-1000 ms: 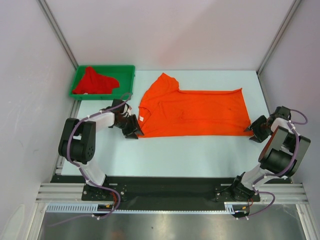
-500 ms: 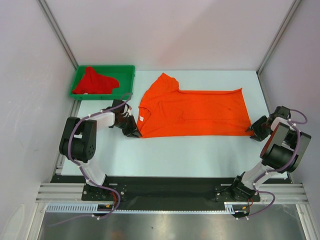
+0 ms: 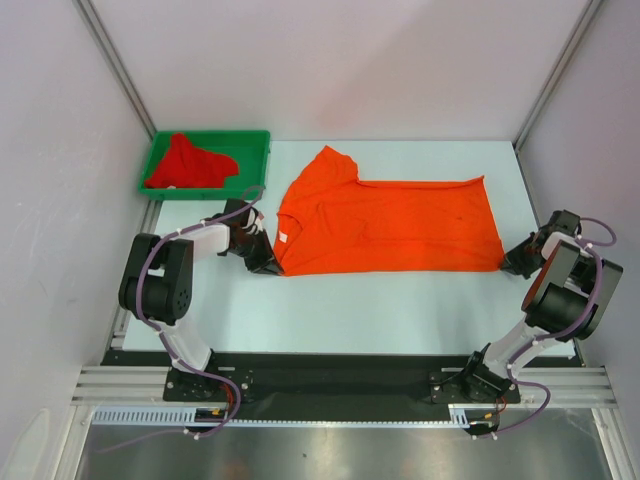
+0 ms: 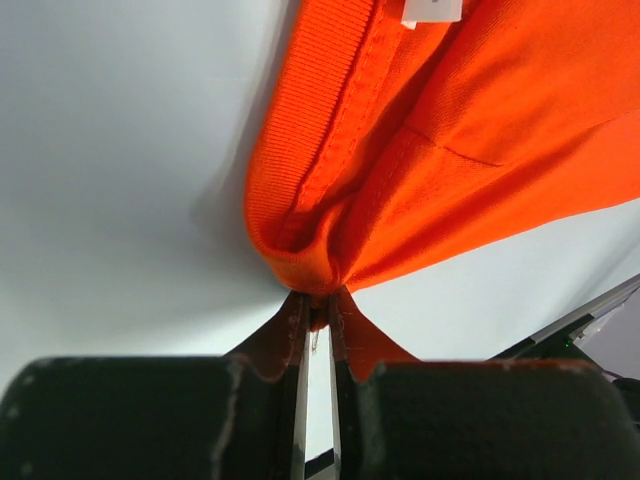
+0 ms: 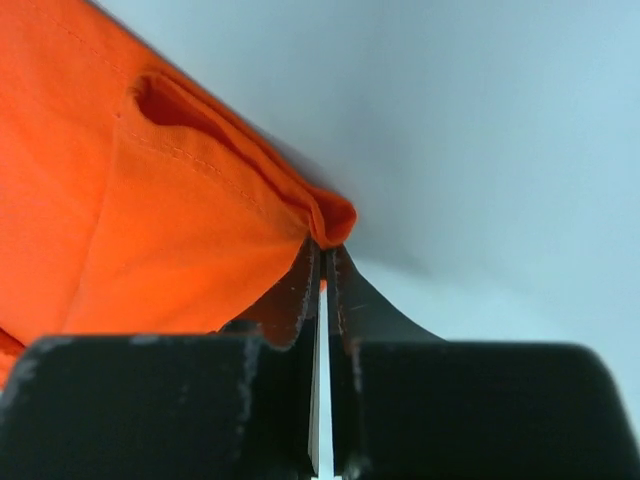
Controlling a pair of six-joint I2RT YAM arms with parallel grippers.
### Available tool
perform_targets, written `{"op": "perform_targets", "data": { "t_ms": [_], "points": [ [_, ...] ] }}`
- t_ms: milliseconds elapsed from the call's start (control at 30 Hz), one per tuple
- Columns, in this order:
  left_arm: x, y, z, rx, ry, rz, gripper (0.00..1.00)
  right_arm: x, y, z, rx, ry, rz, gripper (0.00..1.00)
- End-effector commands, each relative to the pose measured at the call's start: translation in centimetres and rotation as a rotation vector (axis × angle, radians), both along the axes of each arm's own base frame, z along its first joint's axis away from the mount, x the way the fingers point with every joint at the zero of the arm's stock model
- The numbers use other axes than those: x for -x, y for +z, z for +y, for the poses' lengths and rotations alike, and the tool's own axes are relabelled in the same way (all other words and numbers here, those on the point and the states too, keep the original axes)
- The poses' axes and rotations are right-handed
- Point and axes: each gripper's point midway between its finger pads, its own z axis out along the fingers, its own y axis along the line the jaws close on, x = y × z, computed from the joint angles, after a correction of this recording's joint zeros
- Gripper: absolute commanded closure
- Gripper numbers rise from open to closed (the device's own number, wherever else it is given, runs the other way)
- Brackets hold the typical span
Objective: Fold and stack the t-shirts
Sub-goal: Fold the tshirt
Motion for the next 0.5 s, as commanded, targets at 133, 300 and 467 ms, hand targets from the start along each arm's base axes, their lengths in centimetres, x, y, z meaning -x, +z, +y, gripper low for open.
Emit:
{"op": "perform_targets", "data": {
  "t_ms": [133, 300, 467],
  "points": [
    [1.0, -0.2, 1.3, -0.043, 0.03, -0.018, 1.0, 5.3, -1.5, -2.5, 0.16, -0.113, 0.233, 1.0],
    [3.2, -0.4, 2.2, -0.078, 0.048, 0.012, 1.0, 7.4, -0.8, -3.0, 0.22, -0.141, 0.294, 1.0],
    [6.5, -1.2, 3.0, -0.102, 0.093, 0.076, 1.0, 9.4, -0.5, -2.9, 0.254, -0.157, 0.344, 1.0]
  ]
}}
